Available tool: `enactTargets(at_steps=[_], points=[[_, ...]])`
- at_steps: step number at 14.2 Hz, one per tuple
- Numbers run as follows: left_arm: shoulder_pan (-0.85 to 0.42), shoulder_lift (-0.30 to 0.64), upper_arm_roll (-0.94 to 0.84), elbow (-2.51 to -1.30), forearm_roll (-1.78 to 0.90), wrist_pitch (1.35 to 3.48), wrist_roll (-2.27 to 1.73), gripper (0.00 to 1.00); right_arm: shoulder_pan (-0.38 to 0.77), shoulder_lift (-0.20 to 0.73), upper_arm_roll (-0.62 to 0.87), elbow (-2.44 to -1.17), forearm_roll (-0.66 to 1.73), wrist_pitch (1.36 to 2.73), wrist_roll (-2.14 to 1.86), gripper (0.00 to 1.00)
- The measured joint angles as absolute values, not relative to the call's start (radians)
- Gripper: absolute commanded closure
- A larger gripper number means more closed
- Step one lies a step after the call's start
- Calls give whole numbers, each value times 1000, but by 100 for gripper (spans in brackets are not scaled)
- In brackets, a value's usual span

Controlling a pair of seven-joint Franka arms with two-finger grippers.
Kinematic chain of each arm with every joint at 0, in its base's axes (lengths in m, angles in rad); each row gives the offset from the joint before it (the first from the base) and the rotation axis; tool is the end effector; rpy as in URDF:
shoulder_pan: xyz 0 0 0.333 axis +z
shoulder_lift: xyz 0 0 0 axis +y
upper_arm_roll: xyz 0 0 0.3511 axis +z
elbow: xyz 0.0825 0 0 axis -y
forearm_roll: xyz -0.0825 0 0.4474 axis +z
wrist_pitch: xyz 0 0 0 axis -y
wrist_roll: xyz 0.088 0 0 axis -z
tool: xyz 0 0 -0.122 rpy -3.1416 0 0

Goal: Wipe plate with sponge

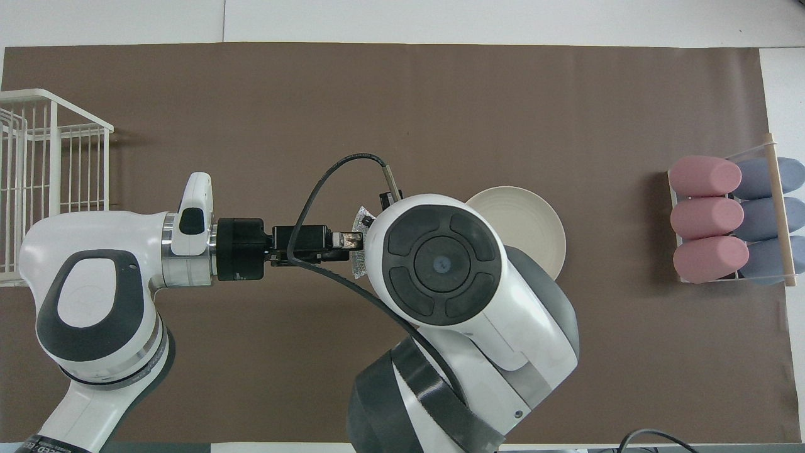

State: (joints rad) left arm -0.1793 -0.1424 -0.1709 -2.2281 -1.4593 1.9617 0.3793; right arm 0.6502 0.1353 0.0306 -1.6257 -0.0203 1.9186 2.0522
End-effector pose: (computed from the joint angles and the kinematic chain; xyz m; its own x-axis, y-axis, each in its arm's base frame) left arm 0.5068 -0.2715 0.4700 0.9976 -0.0303 -0.0628 0.0508 -0.3021 0.9519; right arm 0.5380 0.4321 0.5596 0.2067 -0.9767 -0.0587 -0.9695 -0.1964 -0.1464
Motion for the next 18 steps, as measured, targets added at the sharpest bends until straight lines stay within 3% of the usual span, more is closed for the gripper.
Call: enactTargets(at_steps=[2,3,5,6,7,8,14,15,16,18], points=[[-181,-142,-172,-2228,-1459,1966,397,7,650,135,29,-1621,-20,1918,2052,100],[-181,-141,-172,-2228,-1459,1969,405,19,650,135,28,-1620,-20,1918,2052,100],[-193,-138,-171,-2228,-1459,1987,417,33,650,135,28,-1620,-20,1918,2052,100],[-211,-137,-171,-2228,-1459,2008,420,48,650,135,28,-1620,-20,1918,2052,100],[-231,-135,-172,-2228,-1459,2029,421,70,650,135,28,-1620,-20,1918,2052,100],[-248,-134,-173,-2228,-1459,2043,421,98,650,135,28,-1620,-20,1918,2052,100],[-250,-131,-161,-2229,-1459,2039,392,100,649,136,26,-1613,-23,1917,2052,100],[-250,-131,-161,-2229,-1459,2039,387,100,649,136,26,-1613,-23,1917,2052,79],[-249,-131,-161,-2229,-1459,2039,382,100,649,137,27,-1612,-23,1917,2052,1],[-246,-131,-160,-2229,-1459,2038,377,100,649,137,25,-1613,-23,1917,2045,0]])
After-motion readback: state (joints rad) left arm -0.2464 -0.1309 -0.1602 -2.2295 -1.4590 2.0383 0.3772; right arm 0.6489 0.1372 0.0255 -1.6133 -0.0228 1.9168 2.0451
